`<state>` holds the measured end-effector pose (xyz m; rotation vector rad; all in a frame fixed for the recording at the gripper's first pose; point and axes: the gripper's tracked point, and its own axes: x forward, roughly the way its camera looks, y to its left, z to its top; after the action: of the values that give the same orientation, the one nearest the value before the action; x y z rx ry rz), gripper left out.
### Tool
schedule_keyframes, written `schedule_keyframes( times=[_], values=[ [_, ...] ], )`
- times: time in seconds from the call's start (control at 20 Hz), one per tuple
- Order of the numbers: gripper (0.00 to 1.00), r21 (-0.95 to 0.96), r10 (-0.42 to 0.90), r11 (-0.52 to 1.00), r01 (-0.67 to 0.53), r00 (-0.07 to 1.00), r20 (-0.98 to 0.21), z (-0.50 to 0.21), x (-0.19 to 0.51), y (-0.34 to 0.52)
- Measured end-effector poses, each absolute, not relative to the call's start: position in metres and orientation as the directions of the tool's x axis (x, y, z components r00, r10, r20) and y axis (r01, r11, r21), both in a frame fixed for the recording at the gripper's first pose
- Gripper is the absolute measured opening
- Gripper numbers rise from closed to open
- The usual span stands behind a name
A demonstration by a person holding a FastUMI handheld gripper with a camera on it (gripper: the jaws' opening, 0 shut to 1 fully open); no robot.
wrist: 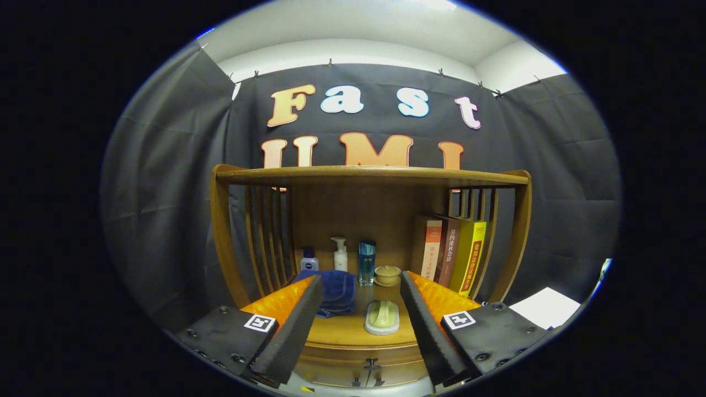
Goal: Pull open the drawer, take out the items inside it, and place them on the countertop above the cabinet.
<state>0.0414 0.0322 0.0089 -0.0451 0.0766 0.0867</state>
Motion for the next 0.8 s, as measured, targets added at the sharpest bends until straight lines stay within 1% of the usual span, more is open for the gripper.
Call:
schedule_keyframes(
  times=[0.35, 0.8],
  values=[
    [0.95, -0.05, 0.077, 0.995, -0.081, 0.995, -0.064, 0.02, 0.031, 0.023],
    [0.95, -0.05, 0.084, 0.995, -0.088, 0.993, -0.081, 0.007, 0.028, 0.025]
  ],
)
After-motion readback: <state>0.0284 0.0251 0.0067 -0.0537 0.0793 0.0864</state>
